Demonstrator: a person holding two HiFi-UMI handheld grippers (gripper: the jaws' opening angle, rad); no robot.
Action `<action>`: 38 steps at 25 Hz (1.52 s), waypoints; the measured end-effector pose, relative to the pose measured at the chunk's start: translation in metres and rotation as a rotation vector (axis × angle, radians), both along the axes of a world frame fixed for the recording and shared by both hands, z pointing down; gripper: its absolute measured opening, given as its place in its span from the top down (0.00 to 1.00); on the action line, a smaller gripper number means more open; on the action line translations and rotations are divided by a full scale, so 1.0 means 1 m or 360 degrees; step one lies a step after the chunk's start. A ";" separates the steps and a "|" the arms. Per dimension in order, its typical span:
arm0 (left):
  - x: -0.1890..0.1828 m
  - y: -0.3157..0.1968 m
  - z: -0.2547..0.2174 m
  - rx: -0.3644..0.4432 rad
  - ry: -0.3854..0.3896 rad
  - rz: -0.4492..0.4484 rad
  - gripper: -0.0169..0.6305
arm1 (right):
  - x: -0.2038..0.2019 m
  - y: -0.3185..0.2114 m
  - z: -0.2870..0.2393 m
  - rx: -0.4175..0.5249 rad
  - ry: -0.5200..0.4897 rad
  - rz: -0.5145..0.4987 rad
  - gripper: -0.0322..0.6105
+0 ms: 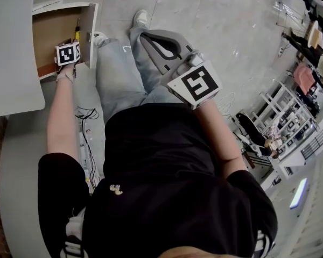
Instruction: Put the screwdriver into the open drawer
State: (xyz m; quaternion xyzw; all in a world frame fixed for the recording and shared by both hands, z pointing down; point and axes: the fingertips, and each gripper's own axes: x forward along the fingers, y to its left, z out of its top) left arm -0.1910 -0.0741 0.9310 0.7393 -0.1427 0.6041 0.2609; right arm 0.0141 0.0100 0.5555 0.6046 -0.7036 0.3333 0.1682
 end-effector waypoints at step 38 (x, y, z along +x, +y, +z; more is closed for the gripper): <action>0.050 -0.025 -0.395 0.0588 0.1022 -0.0333 0.97 | -0.030 -0.034 -0.118 0.0412 0.0053 -0.0272 0.93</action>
